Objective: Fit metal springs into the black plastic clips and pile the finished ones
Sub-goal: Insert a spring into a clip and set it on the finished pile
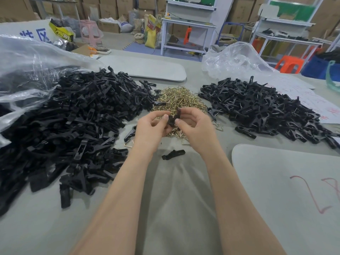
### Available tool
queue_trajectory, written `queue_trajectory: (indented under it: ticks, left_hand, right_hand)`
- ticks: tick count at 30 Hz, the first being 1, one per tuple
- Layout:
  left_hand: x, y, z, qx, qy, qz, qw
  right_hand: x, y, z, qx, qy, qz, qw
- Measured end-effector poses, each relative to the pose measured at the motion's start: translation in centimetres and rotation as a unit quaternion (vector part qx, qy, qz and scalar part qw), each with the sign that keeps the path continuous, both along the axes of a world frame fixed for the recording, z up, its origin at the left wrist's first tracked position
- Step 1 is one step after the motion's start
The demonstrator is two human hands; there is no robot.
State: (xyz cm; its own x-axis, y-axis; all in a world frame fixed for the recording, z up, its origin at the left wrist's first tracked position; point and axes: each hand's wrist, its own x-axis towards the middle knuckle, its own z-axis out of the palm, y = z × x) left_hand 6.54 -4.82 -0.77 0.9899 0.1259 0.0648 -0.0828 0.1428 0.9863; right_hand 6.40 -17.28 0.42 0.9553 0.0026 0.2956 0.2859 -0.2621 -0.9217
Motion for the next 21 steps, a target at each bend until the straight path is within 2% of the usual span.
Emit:
queue_trajectory:
  ticks: [3,6,9,11,21]
  left_hand:
    - [-0.16,-0.07,0.11,0.037,-0.013,-0.030,0.999]
    - [-0.49,-0.36,0.22,0.123,-0.057,-0.054,0.989]
    - [-0.31,-0.28,0.22,0.226,-0.088,-0.019,0.970]
    - [-0.15,-0.01,0.14,0.263,-0.083,0.009,0.961]
    - [-0.46,-0.34,0.39,0.127,-0.044,-0.031,0.990]
  right_hand:
    - [0.16,-0.13,0.06,0.007,-0.013,-0.008,1.000]
    - [0.27,-0.36,0.15,0.033,-0.005,-0.012,0.999]
    - [0.23,-0.41,0.03,0.051,0.013,-0.007,0.999]
    - [0.27,-0.45,0.02,0.062,0.022,-0.011,0.998]
    - [0.13,-0.58,0.28,0.052,0.002,-0.028,0.998]
